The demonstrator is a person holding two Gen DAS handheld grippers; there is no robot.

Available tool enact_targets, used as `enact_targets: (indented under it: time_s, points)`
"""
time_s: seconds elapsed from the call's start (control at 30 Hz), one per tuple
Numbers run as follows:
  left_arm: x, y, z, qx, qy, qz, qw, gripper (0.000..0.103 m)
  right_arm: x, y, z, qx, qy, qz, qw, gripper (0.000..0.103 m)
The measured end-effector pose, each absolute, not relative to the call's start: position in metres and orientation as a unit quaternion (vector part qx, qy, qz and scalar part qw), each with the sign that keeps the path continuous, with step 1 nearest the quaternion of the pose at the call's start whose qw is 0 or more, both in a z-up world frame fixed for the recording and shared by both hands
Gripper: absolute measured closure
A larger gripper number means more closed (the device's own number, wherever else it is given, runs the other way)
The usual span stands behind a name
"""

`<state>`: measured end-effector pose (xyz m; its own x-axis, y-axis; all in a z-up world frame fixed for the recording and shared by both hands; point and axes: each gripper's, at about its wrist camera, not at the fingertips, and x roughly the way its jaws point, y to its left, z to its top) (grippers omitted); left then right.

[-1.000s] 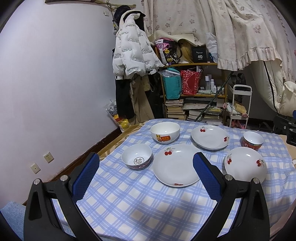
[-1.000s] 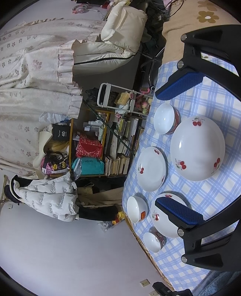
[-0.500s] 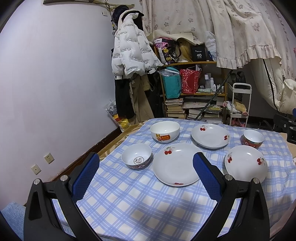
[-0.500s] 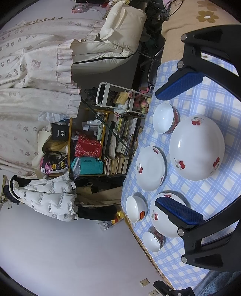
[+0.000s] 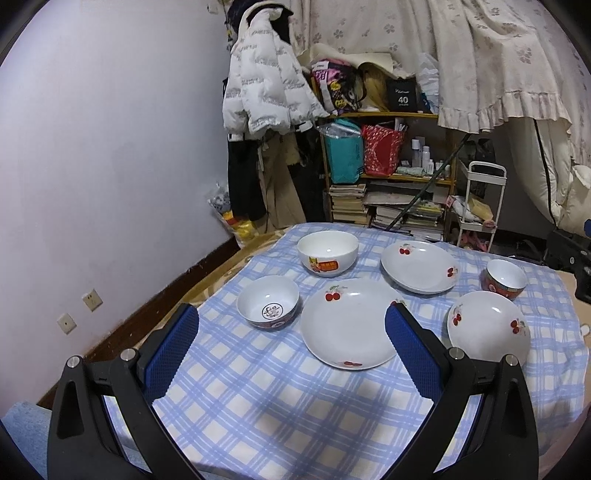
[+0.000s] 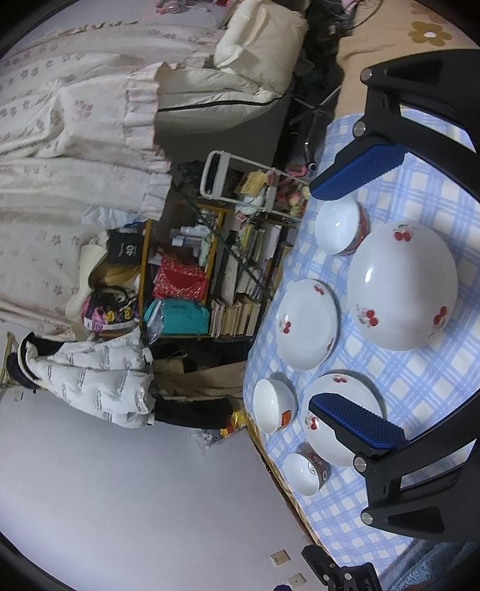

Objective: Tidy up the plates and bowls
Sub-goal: 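Move the right tool to a large cherry plate while the left tool approaches another cherry plate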

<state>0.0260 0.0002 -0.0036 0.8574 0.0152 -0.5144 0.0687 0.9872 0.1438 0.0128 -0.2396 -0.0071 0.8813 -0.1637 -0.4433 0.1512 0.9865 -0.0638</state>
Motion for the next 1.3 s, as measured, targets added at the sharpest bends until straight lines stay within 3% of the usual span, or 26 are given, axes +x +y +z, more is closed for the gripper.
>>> enact_targets:
  time_s: [0.6, 0.97, 1.13, 1.3]
  points:
    - [0.121, 0.02, 0.011, 0.036, 0.34, 0.032, 0.939, 0.003, 0.099, -0.209, 0.024, -0.029, 0.23, -0.021, 0.972, 0.0]
    - [0.174, 0.028, -0.039, 0.001, 0.411, 0.018, 0.912, 0.003, 0.164, -0.201, 0.0, -0.01, 0.262, -0.002, 0.965, 0.0]
    - [0.185, 0.033, -0.072, -0.008, 0.445, 0.019, 0.895, 0.003, 0.189, -0.194, -0.027, -0.015, 0.301, 0.016, 0.953, 0.023]
    - [0.198, 0.044, -0.102, -0.031, 0.484, 0.026, 0.874, 0.003, 0.203, -0.186, -0.059, -0.016, 0.331, 0.032, 0.943, 0.025]
